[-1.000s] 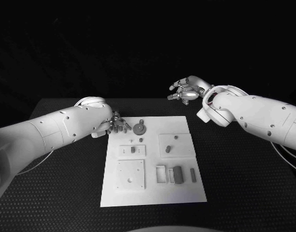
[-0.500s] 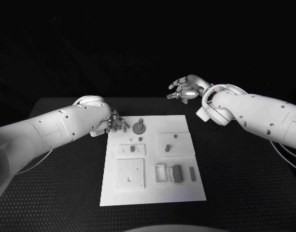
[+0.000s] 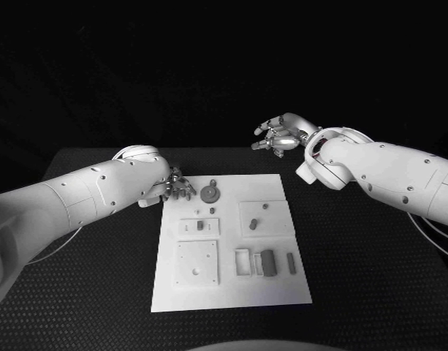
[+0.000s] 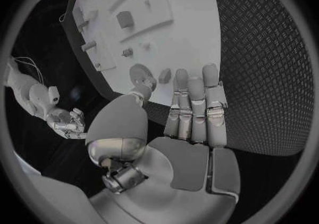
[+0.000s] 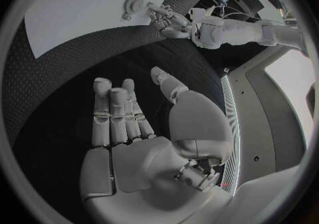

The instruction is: Assemble the parts on the task board

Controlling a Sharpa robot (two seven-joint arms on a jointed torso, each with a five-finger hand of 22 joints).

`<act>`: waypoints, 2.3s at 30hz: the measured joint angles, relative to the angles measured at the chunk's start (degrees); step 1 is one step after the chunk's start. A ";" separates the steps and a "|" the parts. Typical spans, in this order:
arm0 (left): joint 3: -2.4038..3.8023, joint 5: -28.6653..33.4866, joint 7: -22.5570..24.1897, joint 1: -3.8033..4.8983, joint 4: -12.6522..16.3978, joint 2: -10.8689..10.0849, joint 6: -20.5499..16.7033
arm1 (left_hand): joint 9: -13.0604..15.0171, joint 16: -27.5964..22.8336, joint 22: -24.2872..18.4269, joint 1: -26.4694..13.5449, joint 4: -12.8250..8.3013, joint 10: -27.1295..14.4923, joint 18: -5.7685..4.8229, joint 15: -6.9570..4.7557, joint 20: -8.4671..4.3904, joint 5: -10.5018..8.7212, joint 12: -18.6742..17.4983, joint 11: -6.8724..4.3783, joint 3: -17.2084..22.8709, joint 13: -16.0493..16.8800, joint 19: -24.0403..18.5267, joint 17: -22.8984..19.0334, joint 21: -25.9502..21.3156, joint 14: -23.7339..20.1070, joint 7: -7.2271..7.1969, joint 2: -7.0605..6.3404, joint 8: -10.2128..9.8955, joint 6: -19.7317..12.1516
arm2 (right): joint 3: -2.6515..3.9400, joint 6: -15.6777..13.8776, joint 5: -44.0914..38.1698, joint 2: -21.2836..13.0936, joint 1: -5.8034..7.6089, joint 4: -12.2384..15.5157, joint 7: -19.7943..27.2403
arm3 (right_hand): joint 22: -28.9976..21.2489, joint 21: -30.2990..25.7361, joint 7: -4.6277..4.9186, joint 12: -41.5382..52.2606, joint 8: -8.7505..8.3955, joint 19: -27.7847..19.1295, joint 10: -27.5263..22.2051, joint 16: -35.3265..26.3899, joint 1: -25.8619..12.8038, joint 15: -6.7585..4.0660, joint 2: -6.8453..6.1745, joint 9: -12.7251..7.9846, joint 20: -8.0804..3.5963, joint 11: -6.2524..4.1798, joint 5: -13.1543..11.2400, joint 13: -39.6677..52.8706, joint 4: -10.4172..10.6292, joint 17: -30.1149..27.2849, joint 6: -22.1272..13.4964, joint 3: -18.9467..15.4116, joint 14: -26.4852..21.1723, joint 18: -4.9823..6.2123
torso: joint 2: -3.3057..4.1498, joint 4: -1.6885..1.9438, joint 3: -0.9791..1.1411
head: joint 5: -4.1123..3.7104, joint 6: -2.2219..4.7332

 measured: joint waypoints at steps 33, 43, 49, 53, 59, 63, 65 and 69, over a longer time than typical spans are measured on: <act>0.00 0.46 0.83 -0.18 -0.65 -0.07 1.31 | -0.81 0.64 0.02 3.41 -6.65 2.38 0.00 -0.82 -0.71 0.71 -0.15 -0.89 6.12 -0.72 2.16 -0.18 0.02 1.81 -1.35 3.41 2.31 3.40 | 0.00 0.04 0.00 0.06 0.00 0.07 -0.02 | 0.00 0.00 0.12 -0.01 0.24 -0.01 -0.21 0.00 -0.24 0.14 0.23 -0.04 0.01 -0.21 0.00 -0.16 0.00 -0.11 0.19 0.00 -0.14 0.00 | 0.01 0.04 0.00 | -0.34 -0.35; 0.00 3.68 0.89 -0.19 -0.91 -0.41 0.47 | -0.73 1.10 0.02 4.12 -8.37 3.65 -0.01 -1.36 -1.11 1.27 -0.68 -1.43 7.76 -0.84 2.97 -0.11 0.68 2.58 -2.20 4.09 3.45 4.80 | 0.00 0.08 0.01 0.06 0.00 0.07 -0.03 | 0.00 0.00 0.03 0.21 0.24 -0.02 -0.21 0.00 -0.23 0.13 0.23 -0.04 0.02 -0.21 0.00 -0.16 0.16 -0.10 0.25 -0.16 -0.14 0.00 | 0.01 0.03 0.01 | -0.25 -0.35; 0.10 6.72 0.78 -0.19 1.32 -2.50 -0.41 | -0.73 1.32 0.01 4.11 -8.70 4.17 -0.01 -1.35 -1.22 1.44 -0.89 -1.50 8.08 -0.84 3.10 -0.04 0.90 2.75 -2.30 4.33 3.46 4.95 | 0.00 0.16 0.01 0.03 0.00 -0.14 -0.04 | 0.00 0.00 0.01 0.22 0.24 -0.10 -0.21 0.00 -0.23 0.13 0.23 -0.04 0.10 -0.21 0.00 -0.22 0.16 -0.10 0.24 -0.16 -0.14 0.01 | 0.01 0.02 0.04 | -0.18 -0.29; 0.24 8.45 0.54 -0.14 4.57 -4.87 -1.19 | -0.73 1.50 0.01 3.96 -8.88 4.29 -0.01 -1.34 -1.33 1.60 -0.89 -1.62 8.25 -0.84 3.38 -0.02 0.90 2.77 -2.42 4.48 3.46 5.26 | 0.00 0.21 0.01 0.00 0.00 -0.47 -0.04 | 0.00 0.00 0.00 0.22 0.24 -0.10 -0.21 0.00 -0.23 0.13 0.23 -0.09 0.10 -0.21 0.00 -0.21 0.16 -0.16 0.23 -0.16 -0.13 0.01 | 0.01 0.06 0.07 | -0.17 -0.23; 0.24 9.69 -0.06 0.31 10.21 -8.04 -3.75 | -0.74 1.50 0.01 3.96 -9.03 4.61 -0.01 -1.26 -1.33 1.60 -1.11 -1.52 8.26 -0.83 3.39 0.02 1.12 2.87 -2.46 4.48 3.46 5.32 | 0.00 0.28 0.01 -0.07 0.00 -0.88 -0.06 | 0.00 0.00 -0.01 0.22 0.24 -0.10 -0.21 0.00 -0.23 0.13 0.23 -0.09 0.10 -0.21 0.00 -0.27 0.16 -0.16 0.23 -0.16 -0.13 0.02 | -0.07 0.32 0.06 | -0.17 -0.13; 0.24 9.86 -0.37 0.48 15.77 -11.19 -5.66 | -0.74 1.49 0.00 3.96 -9.05 4.69 -0.01 -1.36 -1.45 1.60 -1.11 -1.59 8.25 -0.83 3.53 0.09 1.12 3.00 -2.50 4.48 3.46 5.58 | -0.01 0.33 0.02 0.01 -0.01 -1.19 -0.07 | 0.00 0.00 -0.02 0.21 0.24 -0.11 -0.21 0.00 -0.23 0.13 0.23 -0.09 0.11 -0.21 0.00 -0.28 0.16 -0.16 0.23 -0.16 -0.13 0.02 | -0.13 0.57 0.04 | -0.12 -0.04; 0.23 9.48 -0.60 0.49 18.82 -13.00 -6.48 | -0.75 1.58 0.00 3.96 -9.11 4.83 -0.01 -1.35 -1.43 2.56 -1.11 -1.48 8.18 -0.83 3.71 0.19 1.56 3.16 -2.70 4.48 3.47 5.86 | -0.01 0.35 0.02 0.03 -0.03 -1.31 -0.07 | 0.00 0.00 -0.02 0.21 0.24 -0.11 -0.21 0.00 -0.23 0.13 0.23 -0.09 0.11 -0.21 0.00 -0.28 0.16 -0.16 0.23 -0.16 -0.13 0.02 | -0.15 0.71 0.01 | -0.19 -0.03; 0.17 8.60 -1.25 0.82 23.52 -15.41 -7.72 | -0.75 1.94 0.00 3.97 -9.19 5.29 -0.02 -1.37 -1.52 5.05 -1.34 -1.23 8.10 -0.79 4.00 0.33 1.94 3.39 -2.80 4.47 3.47 6.30 | -0.01 0.37 0.02 0.03 -0.12 -1.54 -0.07 | 0.00 0.00 -0.02 0.21 0.24 -0.11 -0.21 0.00 -0.23 0.12 0.23 -0.09 0.11 -0.21 0.00 -0.28 0.16 -0.15 0.23 -0.16 -0.12 0.02 | -0.19 0.88 -0.04 | -0.24 0.05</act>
